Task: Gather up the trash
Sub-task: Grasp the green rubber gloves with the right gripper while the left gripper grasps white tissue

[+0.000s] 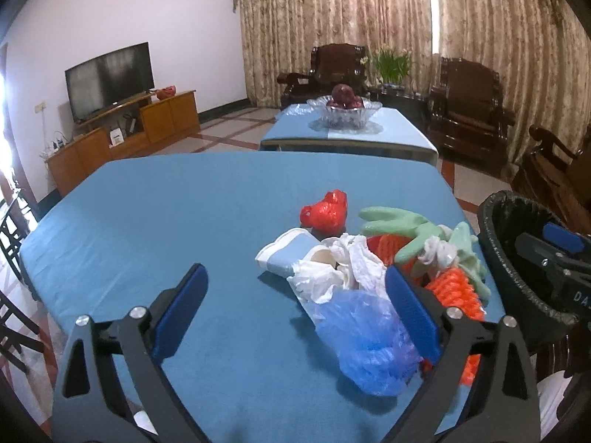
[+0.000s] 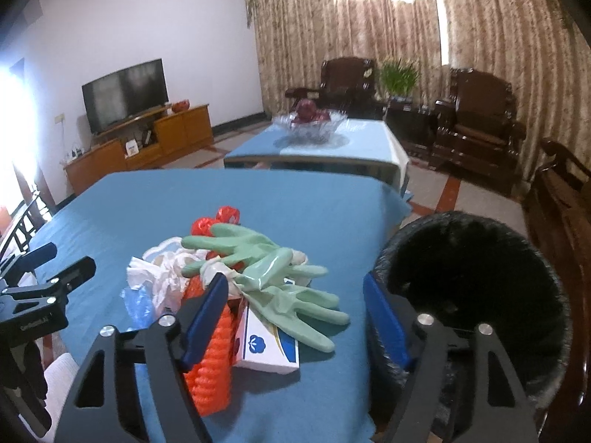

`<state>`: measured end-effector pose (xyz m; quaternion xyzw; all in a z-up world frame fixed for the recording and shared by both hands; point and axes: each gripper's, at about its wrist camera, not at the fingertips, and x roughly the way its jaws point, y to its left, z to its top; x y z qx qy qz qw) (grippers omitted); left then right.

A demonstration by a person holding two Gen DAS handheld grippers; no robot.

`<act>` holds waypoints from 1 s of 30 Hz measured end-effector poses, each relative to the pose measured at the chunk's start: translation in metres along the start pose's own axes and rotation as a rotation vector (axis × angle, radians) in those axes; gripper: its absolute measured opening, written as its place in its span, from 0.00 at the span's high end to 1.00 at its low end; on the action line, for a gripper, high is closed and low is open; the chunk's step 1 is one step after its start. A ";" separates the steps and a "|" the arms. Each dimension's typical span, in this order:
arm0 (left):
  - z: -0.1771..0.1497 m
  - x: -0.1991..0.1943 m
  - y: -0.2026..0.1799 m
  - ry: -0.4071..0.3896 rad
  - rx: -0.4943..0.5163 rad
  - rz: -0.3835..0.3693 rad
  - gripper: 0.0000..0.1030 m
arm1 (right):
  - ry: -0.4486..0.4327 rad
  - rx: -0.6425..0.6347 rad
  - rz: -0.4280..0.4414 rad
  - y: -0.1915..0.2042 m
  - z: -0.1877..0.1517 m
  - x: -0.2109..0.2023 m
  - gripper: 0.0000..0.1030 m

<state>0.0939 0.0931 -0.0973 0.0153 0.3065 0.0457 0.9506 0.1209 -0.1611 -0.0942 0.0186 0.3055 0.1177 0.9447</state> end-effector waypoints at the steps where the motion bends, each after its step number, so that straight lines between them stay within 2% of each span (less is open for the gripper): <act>1: 0.001 0.007 0.000 0.012 -0.001 -0.006 0.17 | 0.008 -0.007 0.002 0.001 0.000 0.004 0.30; 3: 0.004 0.021 0.001 0.035 -0.009 -0.020 0.21 | 0.028 -0.017 0.016 0.004 0.001 0.015 0.30; 12: 0.004 0.060 0.003 0.088 -0.018 -0.054 0.22 | 0.097 -0.049 0.073 0.011 0.004 0.064 0.35; 15: 0.003 0.070 0.003 0.110 -0.022 -0.066 0.22 | 0.112 -0.062 0.115 0.016 0.003 0.073 0.40; 18: 0.002 0.079 0.003 0.132 -0.031 -0.087 0.22 | 0.137 -0.066 0.198 0.019 0.003 0.077 0.56; 19: 0.001 0.081 0.003 0.137 -0.033 -0.095 0.22 | 0.143 -0.066 0.221 0.019 0.003 0.078 0.66; 21: 0.001 0.085 0.002 0.150 -0.033 -0.113 0.23 | 0.145 -0.076 0.246 0.019 0.004 0.080 0.78; 24: 0.000 0.090 0.000 0.170 -0.033 -0.142 0.36 | 0.140 -0.097 0.261 0.020 0.004 0.076 0.87; 26: 0.000 0.094 0.001 0.185 -0.049 -0.171 0.57 | 0.124 -0.105 0.256 0.021 0.005 0.073 0.90; 27: -0.001 0.095 0.002 0.187 -0.055 -0.181 0.62 | 0.111 -0.106 0.251 0.021 0.007 0.070 0.91; 29: 0.000 0.094 0.004 0.181 -0.066 -0.199 0.83 | 0.094 -0.103 0.252 0.021 0.009 0.066 0.92; 30: 0.000 0.093 0.005 0.176 -0.069 -0.201 0.86 | 0.086 -0.101 0.255 0.020 0.011 0.065 0.92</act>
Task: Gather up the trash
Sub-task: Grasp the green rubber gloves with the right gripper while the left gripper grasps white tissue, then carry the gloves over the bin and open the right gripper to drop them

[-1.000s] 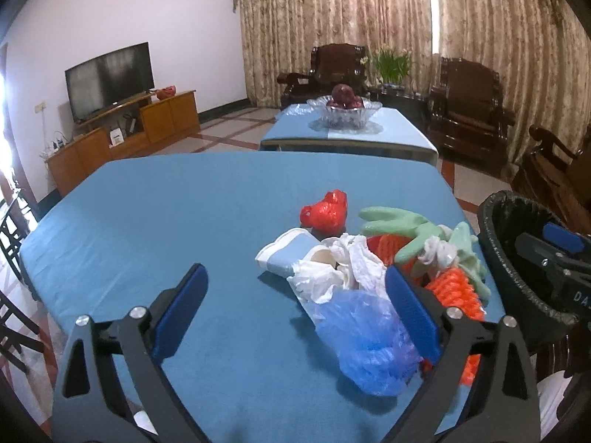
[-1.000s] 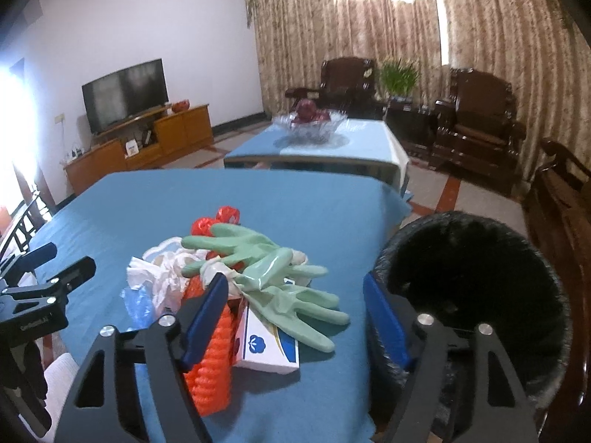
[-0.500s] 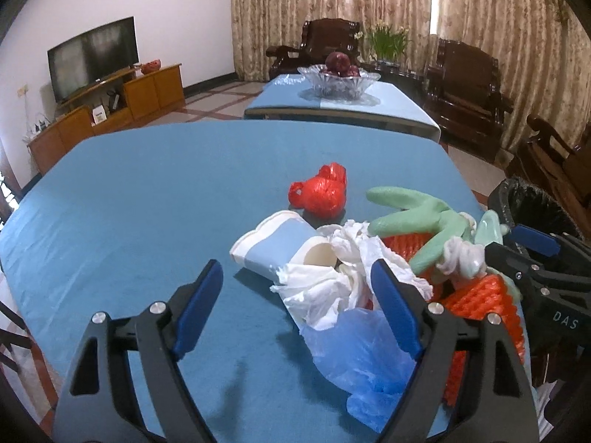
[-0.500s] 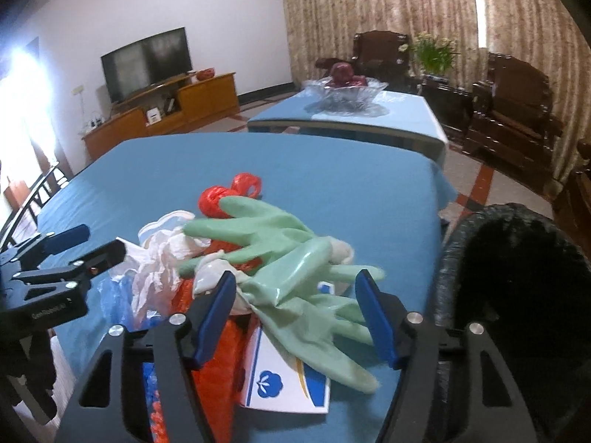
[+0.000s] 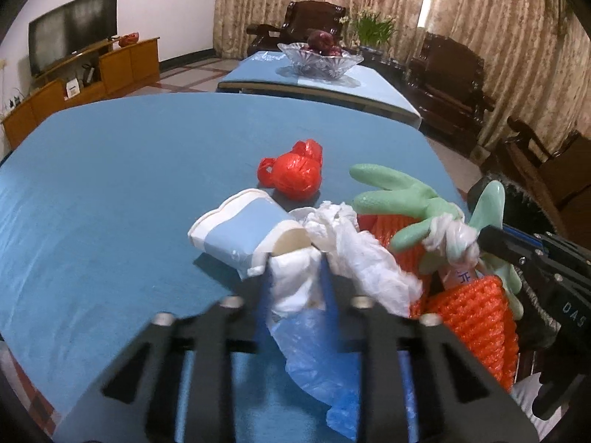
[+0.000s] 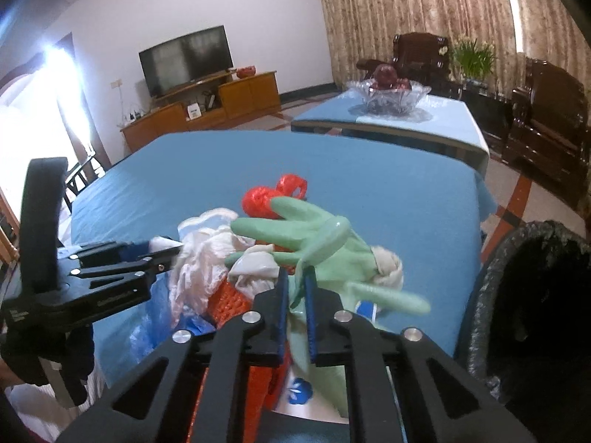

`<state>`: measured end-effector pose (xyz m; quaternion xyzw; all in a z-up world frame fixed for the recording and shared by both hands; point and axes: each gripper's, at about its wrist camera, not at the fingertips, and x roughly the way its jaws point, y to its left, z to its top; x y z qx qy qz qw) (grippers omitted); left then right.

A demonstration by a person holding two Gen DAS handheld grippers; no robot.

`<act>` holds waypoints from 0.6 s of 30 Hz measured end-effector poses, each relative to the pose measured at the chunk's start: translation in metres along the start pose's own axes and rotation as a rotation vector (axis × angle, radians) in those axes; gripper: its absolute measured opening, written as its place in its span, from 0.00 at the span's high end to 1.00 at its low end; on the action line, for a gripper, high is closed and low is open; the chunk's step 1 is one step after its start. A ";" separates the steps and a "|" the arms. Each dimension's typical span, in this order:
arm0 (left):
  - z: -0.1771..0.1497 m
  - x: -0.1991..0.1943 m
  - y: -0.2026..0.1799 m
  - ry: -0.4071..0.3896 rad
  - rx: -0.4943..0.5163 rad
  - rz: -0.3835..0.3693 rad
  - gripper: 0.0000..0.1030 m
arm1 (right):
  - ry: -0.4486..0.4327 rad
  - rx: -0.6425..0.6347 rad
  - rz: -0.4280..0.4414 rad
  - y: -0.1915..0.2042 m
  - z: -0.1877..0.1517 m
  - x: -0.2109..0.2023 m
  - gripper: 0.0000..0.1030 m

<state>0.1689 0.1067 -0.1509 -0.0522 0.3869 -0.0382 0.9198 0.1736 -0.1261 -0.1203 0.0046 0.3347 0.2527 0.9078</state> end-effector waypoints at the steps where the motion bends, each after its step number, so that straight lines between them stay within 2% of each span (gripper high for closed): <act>1: 0.001 -0.002 0.001 -0.009 -0.002 0.002 0.90 | -0.010 0.001 0.003 0.001 0.002 -0.003 0.92; 5: 0.008 -0.017 0.004 -0.063 -0.008 0.001 0.94 | -0.049 -0.005 0.010 0.005 0.009 -0.013 0.92; 9: 0.019 -0.039 0.005 -0.131 -0.009 0.010 0.94 | -0.091 -0.011 0.021 0.007 0.017 -0.027 0.92; 18: 0.046 -0.091 0.004 -0.257 -0.020 -0.026 0.94 | -0.188 0.003 0.025 0.008 0.037 -0.062 0.92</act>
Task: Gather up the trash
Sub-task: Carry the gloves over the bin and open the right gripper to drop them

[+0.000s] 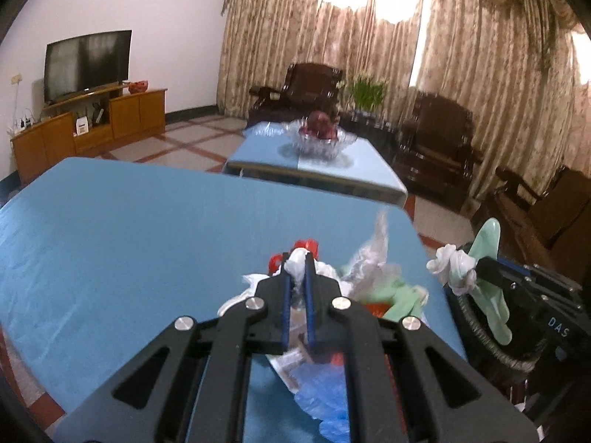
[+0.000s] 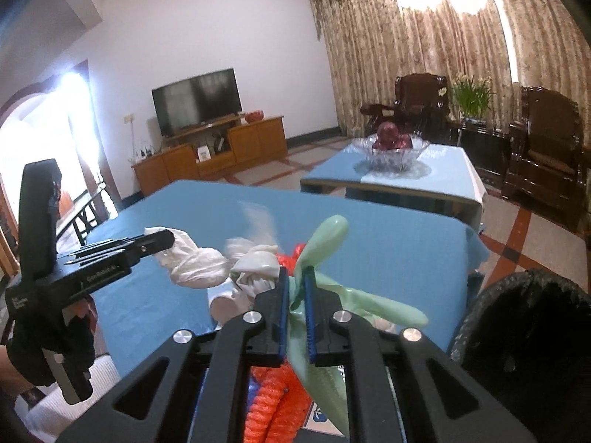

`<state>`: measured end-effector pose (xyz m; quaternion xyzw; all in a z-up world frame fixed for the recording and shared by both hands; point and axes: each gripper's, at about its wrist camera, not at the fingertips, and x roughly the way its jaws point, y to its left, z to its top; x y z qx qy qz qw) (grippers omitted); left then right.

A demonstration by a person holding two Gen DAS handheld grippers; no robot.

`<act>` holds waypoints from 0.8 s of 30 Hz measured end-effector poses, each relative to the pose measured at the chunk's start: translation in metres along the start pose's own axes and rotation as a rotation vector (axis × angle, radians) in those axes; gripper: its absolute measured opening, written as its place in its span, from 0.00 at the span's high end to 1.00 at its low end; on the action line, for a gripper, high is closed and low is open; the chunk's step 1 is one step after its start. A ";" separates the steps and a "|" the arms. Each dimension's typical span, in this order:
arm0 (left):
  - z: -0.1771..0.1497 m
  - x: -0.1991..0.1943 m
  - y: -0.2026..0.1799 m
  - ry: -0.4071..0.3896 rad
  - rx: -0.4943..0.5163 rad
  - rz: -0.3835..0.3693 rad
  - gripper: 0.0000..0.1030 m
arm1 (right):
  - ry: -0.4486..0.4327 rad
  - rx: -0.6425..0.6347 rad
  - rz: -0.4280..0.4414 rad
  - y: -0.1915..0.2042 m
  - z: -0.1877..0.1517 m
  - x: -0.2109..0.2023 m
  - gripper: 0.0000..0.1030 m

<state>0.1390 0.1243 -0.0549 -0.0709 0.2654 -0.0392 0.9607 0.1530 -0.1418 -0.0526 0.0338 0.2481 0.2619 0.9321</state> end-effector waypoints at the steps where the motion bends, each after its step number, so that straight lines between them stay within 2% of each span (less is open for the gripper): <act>1: 0.003 -0.003 -0.001 -0.008 0.000 -0.004 0.94 | -0.011 0.003 -0.001 -0.001 0.002 -0.005 0.92; 10: 0.029 -0.033 -0.028 -0.080 0.029 -0.062 0.94 | -0.077 0.020 -0.024 -0.013 0.018 -0.039 0.92; 14: 0.035 -0.038 -0.045 -0.086 0.036 -0.119 0.94 | -0.095 0.033 -0.062 -0.024 0.019 -0.055 0.92; 18: 0.032 -0.031 -0.073 -0.067 0.075 -0.174 0.95 | -0.107 0.047 -0.130 -0.040 0.016 -0.072 0.92; 24: 0.023 0.003 -0.129 -0.014 0.135 -0.283 0.95 | -0.102 0.093 -0.245 -0.076 0.006 -0.096 0.92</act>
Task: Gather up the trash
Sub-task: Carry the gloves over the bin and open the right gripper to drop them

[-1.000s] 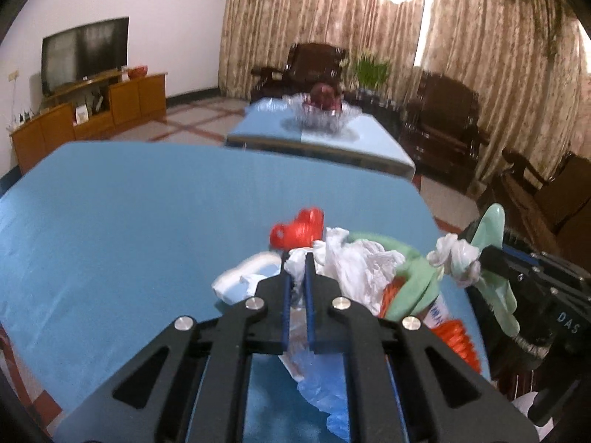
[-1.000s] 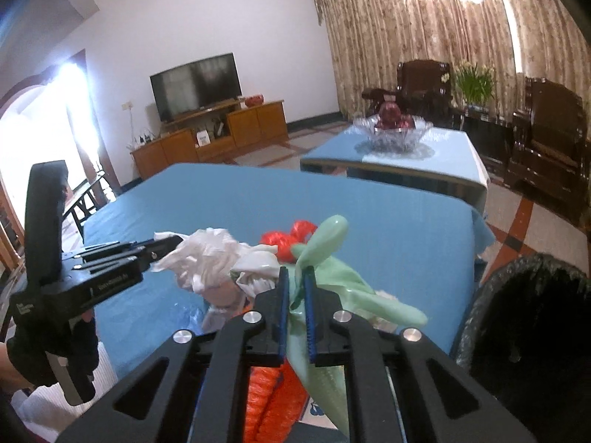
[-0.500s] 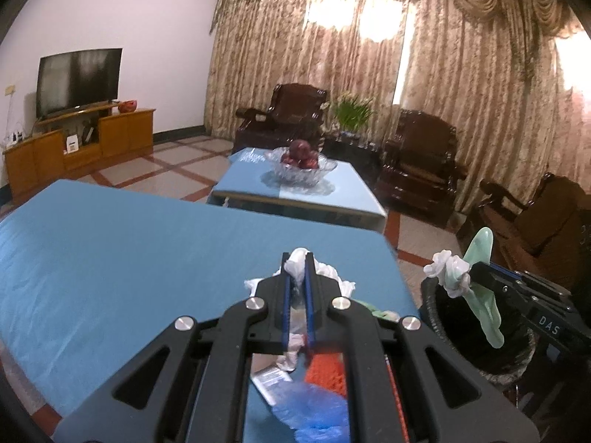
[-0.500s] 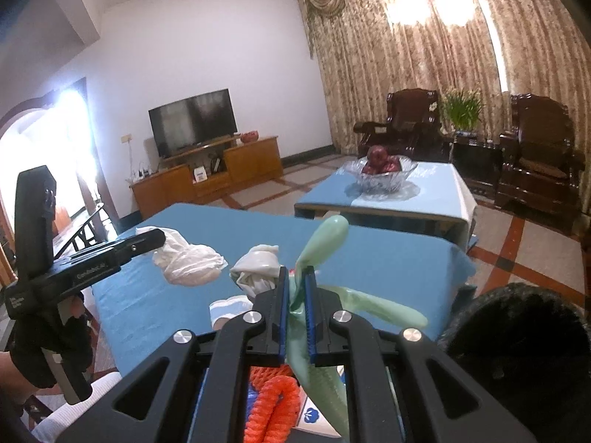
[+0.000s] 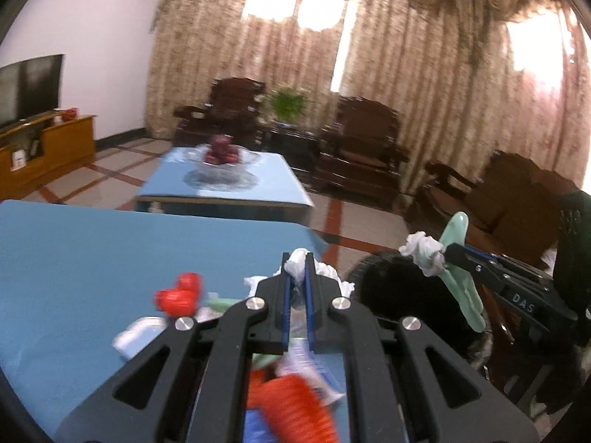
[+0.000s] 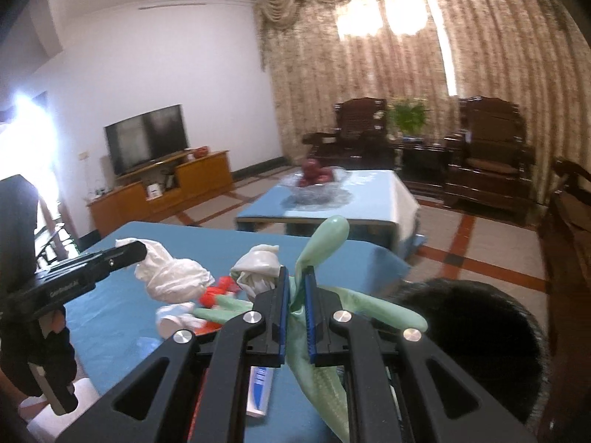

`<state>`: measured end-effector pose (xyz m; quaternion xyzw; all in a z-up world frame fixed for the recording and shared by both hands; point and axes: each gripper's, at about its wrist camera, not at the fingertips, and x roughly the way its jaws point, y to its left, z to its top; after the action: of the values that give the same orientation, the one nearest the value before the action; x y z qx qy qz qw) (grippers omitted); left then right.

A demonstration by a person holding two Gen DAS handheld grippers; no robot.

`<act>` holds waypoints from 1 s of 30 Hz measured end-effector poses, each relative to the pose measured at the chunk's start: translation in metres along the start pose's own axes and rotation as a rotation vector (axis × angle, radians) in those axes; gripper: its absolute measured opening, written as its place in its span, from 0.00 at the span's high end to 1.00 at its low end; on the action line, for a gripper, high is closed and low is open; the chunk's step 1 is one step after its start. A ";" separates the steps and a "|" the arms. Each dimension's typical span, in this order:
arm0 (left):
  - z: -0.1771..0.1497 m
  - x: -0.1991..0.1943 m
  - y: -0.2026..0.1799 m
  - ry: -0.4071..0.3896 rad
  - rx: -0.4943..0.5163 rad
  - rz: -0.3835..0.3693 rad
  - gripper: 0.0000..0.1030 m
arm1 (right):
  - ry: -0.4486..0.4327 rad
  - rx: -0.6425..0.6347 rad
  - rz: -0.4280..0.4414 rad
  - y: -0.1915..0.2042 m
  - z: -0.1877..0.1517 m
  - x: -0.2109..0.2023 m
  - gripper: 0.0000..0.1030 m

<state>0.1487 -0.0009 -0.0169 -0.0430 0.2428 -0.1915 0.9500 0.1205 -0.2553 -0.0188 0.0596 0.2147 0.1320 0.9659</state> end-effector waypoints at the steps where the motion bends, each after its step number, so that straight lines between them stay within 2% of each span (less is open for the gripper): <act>1: -0.001 0.008 -0.007 0.005 0.007 -0.017 0.95 | 0.002 0.004 -0.016 -0.007 -0.001 -0.001 0.92; 5: -0.003 0.050 -0.043 0.041 0.035 -0.094 0.95 | 0.019 0.040 -0.102 -0.043 -0.008 -0.007 0.92; 15: -0.023 0.148 -0.108 0.164 0.060 -0.220 0.94 | 0.104 0.123 -0.256 -0.118 -0.044 0.000 0.92; 17: -0.026 0.166 -0.118 0.197 0.066 -0.239 0.86 | 0.121 0.136 -0.272 -0.131 -0.050 0.001 0.91; 18: -0.030 0.166 -0.119 0.203 0.065 -0.238 0.81 | 0.126 0.143 -0.290 -0.132 -0.053 0.002 0.87; 19: -0.031 0.169 -0.117 0.211 0.067 -0.237 0.66 | 0.132 0.153 -0.304 -0.137 -0.056 0.002 0.76; 20: -0.031 0.171 -0.116 0.208 0.064 -0.235 0.56 | 0.128 0.159 -0.312 -0.140 -0.059 0.000 0.66; 21: -0.032 0.169 -0.114 0.204 0.063 -0.230 0.53 | 0.115 0.160 -0.333 -0.141 -0.060 -0.002 0.59; 23: -0.031 0.162 -0.109 0.194 0.061 -0.218 0.48 | 0.100 0.154 -0.357 -0.137 -0.060 -0.006 0.38; 24: -0.030 0.155 -0.104 0.187 0.058 -0.207 0.44 | 0.090 0.148 -0.371 -0.134 -0.059 -0.008 0.32; 25: -0.029 0.144 -0.098 0.177 0.056 -0.193 0.38 | 0.083 0.145 -0.383 -0.132 -0.058 -0.009 0.21; 26: -0.028 0.138 -0.091 0.160 0.059 -0.166 0.33 | 0.072 0.141 -0.395 -0.127 -0.057 -0.011 0.14; 28: -0.025 0.123 -0.079 0.140 0.064 -0.123 0.27 | 0.051 0.143 -0.394 -0.116 -0.054 -0.013 0.08; 30: -0.025 0.104 -0.060 0.119 0.069 -0.062 0.24 | 0.042 0.146 -0.375 -0.104 -0.050 -0.011 0.06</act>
<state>0.2003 -0.0961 -0.0751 -0.0064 0.2906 -0.2315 0.9284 0.1126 -0.3551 -0.0775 0.0858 0.2513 -0.0651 0.9619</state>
